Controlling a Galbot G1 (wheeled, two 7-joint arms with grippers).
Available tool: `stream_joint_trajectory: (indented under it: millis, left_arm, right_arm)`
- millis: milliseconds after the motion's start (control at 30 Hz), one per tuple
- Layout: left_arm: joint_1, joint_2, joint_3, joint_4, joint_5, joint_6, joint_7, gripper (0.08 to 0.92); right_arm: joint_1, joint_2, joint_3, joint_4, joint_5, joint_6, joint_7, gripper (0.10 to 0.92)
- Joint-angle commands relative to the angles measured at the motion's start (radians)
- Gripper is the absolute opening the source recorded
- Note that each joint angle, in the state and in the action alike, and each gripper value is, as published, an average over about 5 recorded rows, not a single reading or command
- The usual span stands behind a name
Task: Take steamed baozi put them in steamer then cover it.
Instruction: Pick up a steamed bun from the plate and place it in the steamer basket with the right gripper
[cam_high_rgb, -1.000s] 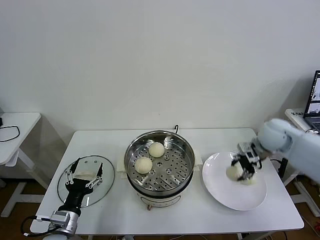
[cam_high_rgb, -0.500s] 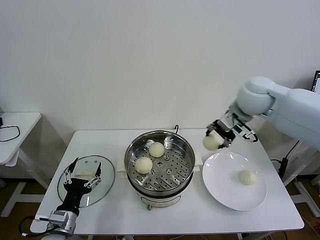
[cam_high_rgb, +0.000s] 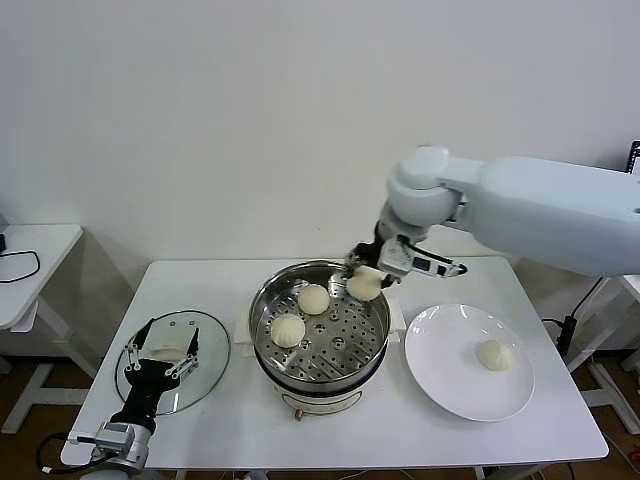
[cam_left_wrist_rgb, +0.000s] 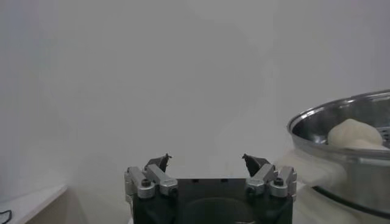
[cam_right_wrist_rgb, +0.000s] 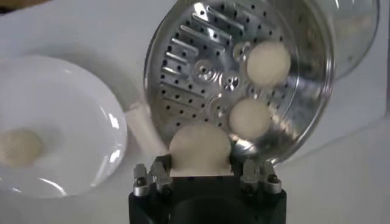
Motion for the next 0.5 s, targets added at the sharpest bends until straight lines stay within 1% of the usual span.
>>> stream_joint_trajectory:
  millis: [33,267,500]
  left_arm:
    - [-0.004,0.003,-0.021,0.024,-0.005,-0.002,0.007,0.823]
    - [-0.013,0.007,-0.027,0.042,-0.008,-0.002,0.011,0.823]
    - [-0.016,0.006,-0.025,0.052,-0.008,-0.002,0.011,0.823]
  right_arm:
    - [-0.038,0.133,-0.040,0.008,-0.055,0.121,0.073,0.667]
    - [-0.079,0.139,-0.050,0.047,-0.037,0.110,0.086,0.666]
    - [-0.116,0.154,-0.054,0.047,-0.032,0.097,0.086,0.667]
